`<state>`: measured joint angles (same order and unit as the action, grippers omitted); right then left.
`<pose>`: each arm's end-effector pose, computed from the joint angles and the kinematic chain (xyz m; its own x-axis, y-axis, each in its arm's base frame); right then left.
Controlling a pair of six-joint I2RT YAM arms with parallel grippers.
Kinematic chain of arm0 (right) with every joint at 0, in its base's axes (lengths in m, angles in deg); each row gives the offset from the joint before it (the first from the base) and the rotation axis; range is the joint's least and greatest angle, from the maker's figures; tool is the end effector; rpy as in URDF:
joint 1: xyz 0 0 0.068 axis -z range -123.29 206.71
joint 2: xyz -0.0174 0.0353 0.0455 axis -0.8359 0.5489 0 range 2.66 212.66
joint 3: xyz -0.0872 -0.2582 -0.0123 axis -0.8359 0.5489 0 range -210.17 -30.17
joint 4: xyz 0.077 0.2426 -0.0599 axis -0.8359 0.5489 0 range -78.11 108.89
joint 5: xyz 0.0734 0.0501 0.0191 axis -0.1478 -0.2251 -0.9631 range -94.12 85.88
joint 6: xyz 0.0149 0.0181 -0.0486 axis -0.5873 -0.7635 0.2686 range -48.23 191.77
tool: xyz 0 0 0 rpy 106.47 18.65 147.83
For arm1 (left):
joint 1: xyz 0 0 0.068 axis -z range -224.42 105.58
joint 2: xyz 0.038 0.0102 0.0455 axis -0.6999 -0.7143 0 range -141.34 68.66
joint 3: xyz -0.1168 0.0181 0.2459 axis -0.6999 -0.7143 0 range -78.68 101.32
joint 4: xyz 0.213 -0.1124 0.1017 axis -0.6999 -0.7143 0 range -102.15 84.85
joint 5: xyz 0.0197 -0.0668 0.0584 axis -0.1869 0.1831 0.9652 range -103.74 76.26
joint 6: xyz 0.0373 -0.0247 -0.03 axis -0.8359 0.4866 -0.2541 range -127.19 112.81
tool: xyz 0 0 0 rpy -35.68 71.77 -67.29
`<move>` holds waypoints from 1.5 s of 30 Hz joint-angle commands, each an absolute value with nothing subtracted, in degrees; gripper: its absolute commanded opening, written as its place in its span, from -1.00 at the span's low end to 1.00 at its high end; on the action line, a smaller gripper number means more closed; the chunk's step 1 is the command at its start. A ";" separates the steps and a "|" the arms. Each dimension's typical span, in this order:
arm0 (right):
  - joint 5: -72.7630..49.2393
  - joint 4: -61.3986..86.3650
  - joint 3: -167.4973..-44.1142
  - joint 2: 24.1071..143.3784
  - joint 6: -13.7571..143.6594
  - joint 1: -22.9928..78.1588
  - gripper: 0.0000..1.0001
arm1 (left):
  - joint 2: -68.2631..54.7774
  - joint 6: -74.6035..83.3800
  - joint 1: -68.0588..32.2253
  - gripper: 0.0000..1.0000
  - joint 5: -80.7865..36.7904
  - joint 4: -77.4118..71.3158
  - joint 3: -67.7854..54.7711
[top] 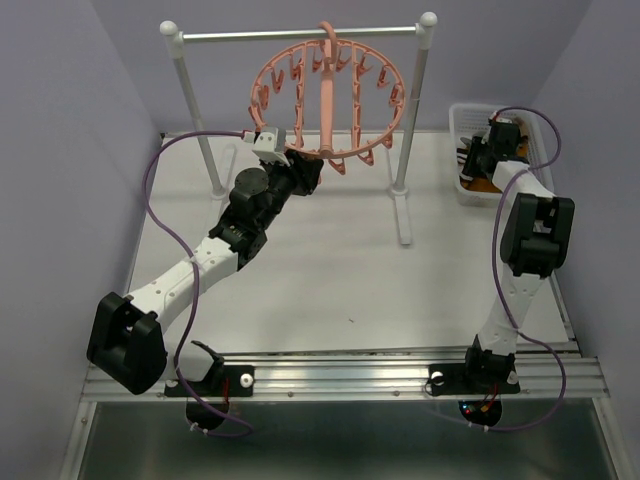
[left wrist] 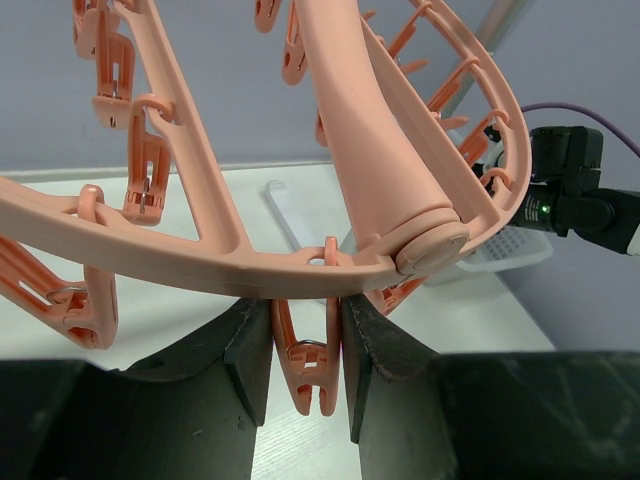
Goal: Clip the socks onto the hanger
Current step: Pick up the sock from the bin.
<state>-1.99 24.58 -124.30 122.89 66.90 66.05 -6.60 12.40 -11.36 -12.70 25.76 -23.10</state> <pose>0.4781 -0.0799 0.2191 -0.5998 0.1845 -0.7786 0.2425 0.9692 0.0428 0.2611 -0.1692 0.3641 -0.0242 -0.3843 -0.9229 0.5545 0.7630 -0.3322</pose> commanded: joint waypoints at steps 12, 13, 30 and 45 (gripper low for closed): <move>-6.23 21.73 -132.47 130.01 65.79 66.11 -0.30 | -6.31 11.26 -11.02 -1.00 -11.01 27.28 -20.14; -5.71 21.73 -132.56 130.36 65.70 66.11 -0.38 | -6.31 11.18 -11.02 -1.00 -11.01 27.28 -20.14; -2.71 14.18 -115.44 105.06 63.33 66.11 -0.99 | -6.13 13.11 -10.84 -1.00 -11.45 27.37 -19.18; -18.18 19.26 -102.95 75.79 64.03 47.76 -0.99 | -6.13 21.02 -10.31 -1.00 -8.55 26.05 -17.50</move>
